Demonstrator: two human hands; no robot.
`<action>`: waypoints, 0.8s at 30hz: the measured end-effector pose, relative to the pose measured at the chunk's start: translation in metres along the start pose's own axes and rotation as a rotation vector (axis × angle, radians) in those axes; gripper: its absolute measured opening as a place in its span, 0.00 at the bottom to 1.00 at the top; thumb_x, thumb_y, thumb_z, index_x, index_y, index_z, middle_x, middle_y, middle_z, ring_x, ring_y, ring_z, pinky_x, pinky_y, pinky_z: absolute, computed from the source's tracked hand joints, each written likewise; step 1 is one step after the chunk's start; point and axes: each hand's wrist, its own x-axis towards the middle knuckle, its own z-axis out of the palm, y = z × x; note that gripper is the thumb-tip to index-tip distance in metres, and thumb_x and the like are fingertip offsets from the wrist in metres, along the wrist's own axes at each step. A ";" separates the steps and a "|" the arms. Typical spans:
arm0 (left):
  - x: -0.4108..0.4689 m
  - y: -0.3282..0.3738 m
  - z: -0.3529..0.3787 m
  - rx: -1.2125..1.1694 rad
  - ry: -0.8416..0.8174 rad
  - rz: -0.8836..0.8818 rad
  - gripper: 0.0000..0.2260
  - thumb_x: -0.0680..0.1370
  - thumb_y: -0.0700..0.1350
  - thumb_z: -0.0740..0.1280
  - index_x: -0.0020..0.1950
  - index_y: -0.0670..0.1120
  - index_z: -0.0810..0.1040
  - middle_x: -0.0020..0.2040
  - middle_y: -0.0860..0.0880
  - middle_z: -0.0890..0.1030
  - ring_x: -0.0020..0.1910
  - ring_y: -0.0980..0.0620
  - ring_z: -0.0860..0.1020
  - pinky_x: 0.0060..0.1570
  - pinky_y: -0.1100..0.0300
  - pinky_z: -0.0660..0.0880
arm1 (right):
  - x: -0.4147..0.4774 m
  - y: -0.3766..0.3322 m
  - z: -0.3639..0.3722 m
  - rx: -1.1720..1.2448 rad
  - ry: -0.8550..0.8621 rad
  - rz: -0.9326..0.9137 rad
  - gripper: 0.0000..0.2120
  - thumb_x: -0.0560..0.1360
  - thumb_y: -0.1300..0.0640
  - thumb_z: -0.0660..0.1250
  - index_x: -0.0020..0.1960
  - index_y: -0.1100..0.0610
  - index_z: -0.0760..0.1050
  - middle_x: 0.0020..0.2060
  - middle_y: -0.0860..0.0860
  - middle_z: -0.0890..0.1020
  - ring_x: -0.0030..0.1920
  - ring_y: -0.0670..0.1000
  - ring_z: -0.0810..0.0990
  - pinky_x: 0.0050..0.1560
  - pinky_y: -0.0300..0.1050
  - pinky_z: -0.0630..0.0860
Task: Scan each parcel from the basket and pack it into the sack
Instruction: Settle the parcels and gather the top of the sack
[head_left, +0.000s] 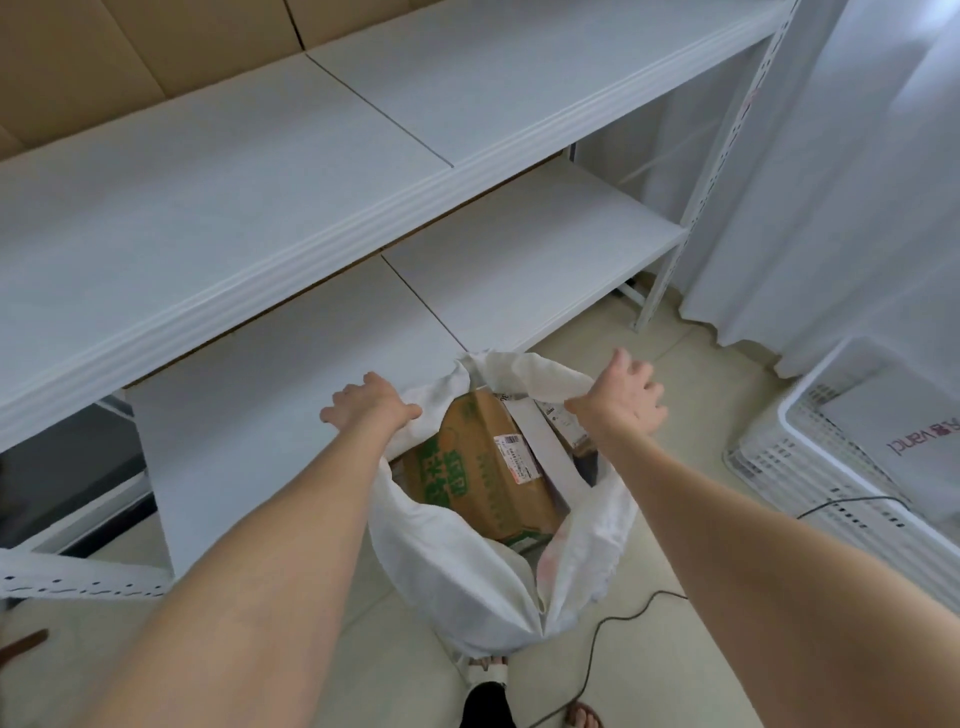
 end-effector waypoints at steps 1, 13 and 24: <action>0.007 0.005 0.001 0.005 -0.044 0.028 0.35 0.72 0.66 0.65 0.70 0.45 0.62 0.66 0.42 0.71 0.63 0.42 0.71 0.61 0.48 0.70 | 0.002 -0.010 0.002 -0.100 -0.009 -0.078 0.39 0.69 0.49 0.76 0.73 0.50 0.59 0.66 0.55 0.68 0.64 0.60 0.70 0.60 0.53 0.68; 0.049 0.018 0.004 -0.789 0.167 -0.015 0.14 0.80 0.46 0.58 0.62 0.45 0.77 0.62 0.44 0.78 0.60 0.42 0.75 0.55 0.56 0.71 | 0.037 -0.024 0.044 0.487 -0.025 0.180 0.12 0.75 0.59 0.57 0.50 0.49 0.78 0.33 0.50 0.77 0.35 0.52 0.77 0.33 0.41 0.70; 0.023 -0.013 -0.012 -0.967 0.275 -0.277 0.18 0.79 0.49 0.61 0.66 0.44 0.65 0.60 0.40 0.77 0.56 0.39 0.77 0.52 0.50 0.72 | 0.020 -0.010 0.003 0.870 -0.079 0.241 0.22 0.77 0.60 0.65 0.70 0.56 0.66 0.58 0.55 0.75 0.49 0.54 0.74 0.47 0.46 0.73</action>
